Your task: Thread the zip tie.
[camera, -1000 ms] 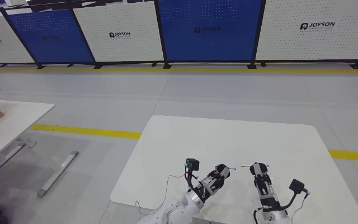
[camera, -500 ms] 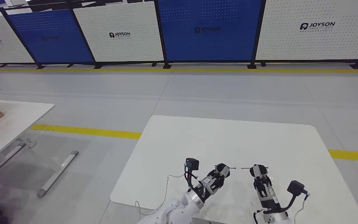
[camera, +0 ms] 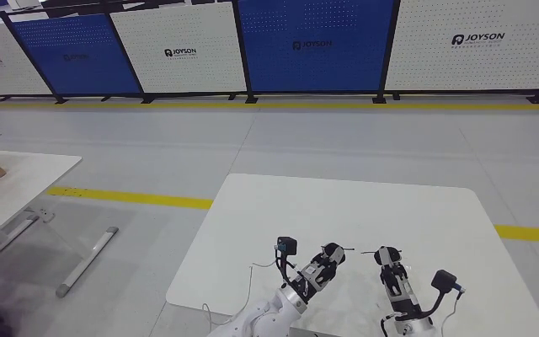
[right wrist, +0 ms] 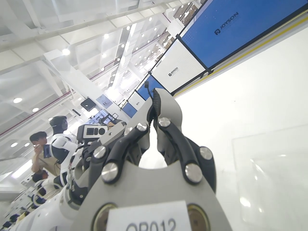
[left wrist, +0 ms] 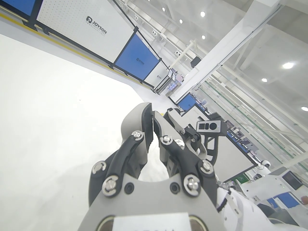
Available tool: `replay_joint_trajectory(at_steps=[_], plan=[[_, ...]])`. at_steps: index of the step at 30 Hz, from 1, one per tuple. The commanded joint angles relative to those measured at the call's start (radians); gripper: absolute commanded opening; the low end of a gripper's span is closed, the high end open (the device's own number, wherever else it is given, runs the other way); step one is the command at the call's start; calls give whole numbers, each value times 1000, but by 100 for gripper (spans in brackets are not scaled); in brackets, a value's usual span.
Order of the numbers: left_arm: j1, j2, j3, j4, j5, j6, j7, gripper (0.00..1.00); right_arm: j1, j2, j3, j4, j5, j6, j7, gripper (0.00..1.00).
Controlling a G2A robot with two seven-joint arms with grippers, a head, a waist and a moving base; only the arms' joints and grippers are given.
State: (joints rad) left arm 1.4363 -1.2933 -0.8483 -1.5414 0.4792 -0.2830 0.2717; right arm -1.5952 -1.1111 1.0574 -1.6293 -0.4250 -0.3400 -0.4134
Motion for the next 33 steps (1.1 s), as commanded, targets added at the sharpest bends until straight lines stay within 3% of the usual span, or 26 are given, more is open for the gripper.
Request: replay_joint_trajectory(at_steps=[1, 18, 33], plan=[[0, 0, 0, 0, 0, 0, 0, 0, -2, -1, -1, -16, 10, 0, 15, 0], [0, 0, 0, 0, 0, 0, 0, 0, 31, -19, -8, 17, 23, 0, 55, 0], [0, 0, 0, 0, 0, 0, 0, 0, 20, -23, 4, 8, 21, 0, 48, 0]])
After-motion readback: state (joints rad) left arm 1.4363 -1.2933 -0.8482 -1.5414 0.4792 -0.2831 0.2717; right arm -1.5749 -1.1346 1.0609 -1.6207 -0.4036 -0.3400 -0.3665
